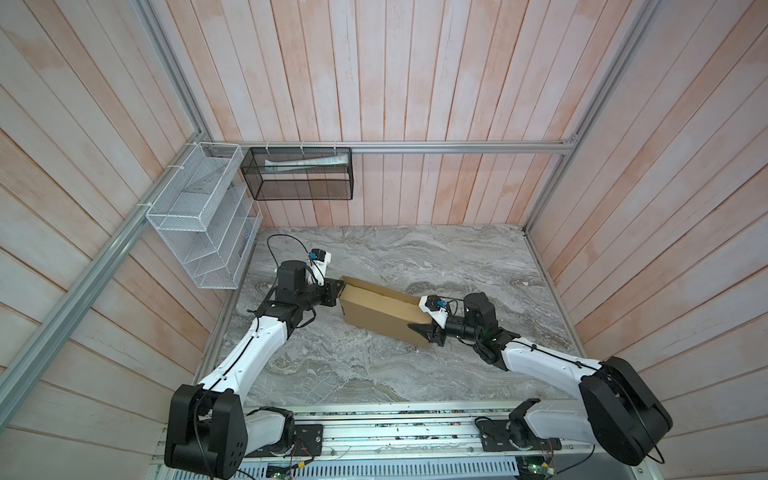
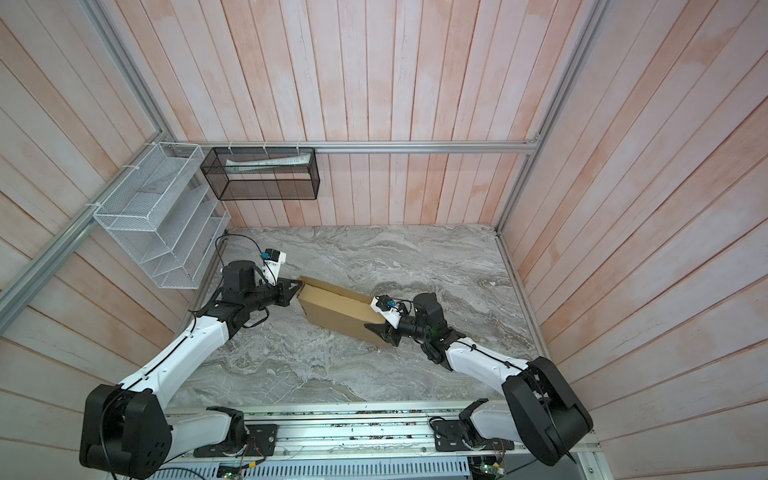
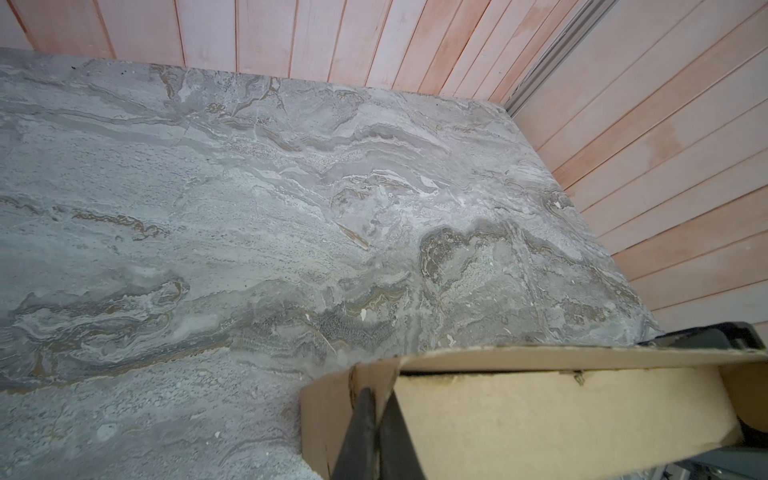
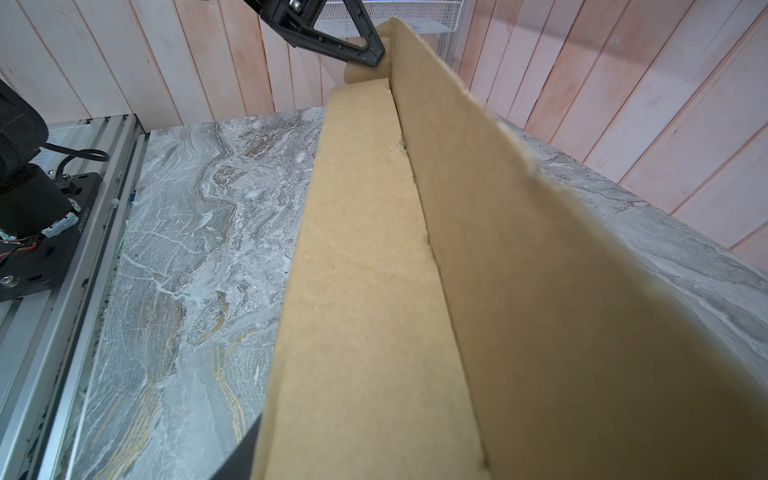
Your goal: Fold the paper box
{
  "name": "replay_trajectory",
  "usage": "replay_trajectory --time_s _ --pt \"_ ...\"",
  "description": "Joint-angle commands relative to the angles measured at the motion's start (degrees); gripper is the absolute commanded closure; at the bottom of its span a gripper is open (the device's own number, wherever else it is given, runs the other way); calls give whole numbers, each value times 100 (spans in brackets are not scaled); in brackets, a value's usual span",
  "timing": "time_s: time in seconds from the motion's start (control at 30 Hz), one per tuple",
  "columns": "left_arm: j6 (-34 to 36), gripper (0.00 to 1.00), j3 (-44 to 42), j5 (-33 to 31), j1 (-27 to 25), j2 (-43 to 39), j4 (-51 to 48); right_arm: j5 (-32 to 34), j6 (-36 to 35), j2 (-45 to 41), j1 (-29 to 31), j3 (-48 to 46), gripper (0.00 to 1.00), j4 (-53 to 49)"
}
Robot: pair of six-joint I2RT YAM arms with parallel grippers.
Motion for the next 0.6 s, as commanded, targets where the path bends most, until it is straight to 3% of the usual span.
replay_trajectory --time_s 0.0,0.57 --pt "-48 94 -153 -179 -45 -27 -35 -171 -73 3 -30 117 58 -86" --pt "-94 96 -232 -311 -193 4 0 -218 -154 56 -133 41 44 -160"
